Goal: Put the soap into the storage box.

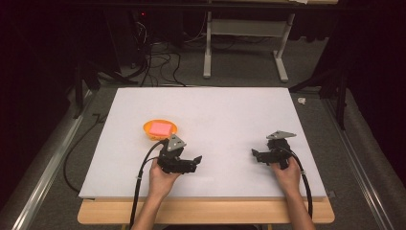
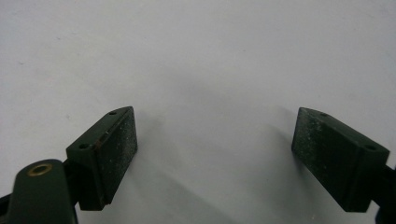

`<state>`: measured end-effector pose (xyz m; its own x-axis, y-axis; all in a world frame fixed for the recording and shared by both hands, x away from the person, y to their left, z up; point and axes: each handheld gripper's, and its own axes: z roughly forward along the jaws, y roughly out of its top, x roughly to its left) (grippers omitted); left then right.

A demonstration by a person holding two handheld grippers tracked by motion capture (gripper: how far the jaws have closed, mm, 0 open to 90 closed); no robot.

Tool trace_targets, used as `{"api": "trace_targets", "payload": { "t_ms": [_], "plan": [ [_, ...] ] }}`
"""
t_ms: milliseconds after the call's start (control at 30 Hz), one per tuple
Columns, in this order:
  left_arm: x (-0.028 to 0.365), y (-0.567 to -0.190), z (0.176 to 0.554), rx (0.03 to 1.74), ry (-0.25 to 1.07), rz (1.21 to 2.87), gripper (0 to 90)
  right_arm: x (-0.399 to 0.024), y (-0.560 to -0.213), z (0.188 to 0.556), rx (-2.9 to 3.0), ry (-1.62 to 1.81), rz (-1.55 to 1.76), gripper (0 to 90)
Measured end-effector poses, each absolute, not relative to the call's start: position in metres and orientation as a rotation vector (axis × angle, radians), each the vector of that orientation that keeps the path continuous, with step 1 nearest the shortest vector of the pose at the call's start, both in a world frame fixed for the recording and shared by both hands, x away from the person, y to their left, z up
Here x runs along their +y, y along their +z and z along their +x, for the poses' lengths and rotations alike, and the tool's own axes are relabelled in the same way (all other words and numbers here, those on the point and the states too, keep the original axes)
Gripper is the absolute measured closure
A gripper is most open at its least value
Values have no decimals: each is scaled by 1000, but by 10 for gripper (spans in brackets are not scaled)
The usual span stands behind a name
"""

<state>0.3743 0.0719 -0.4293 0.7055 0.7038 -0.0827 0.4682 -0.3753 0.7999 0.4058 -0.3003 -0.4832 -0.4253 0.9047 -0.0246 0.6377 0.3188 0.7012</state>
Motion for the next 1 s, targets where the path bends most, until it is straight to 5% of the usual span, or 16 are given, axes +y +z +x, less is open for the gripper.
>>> {"api": "trace_targets", "payload": {
  "t_ms": [1000],
  "plan": [
    [52,-475,391,962,390,2116,180,-300,-483,406,2174,873,1372,149]
  ]
}}
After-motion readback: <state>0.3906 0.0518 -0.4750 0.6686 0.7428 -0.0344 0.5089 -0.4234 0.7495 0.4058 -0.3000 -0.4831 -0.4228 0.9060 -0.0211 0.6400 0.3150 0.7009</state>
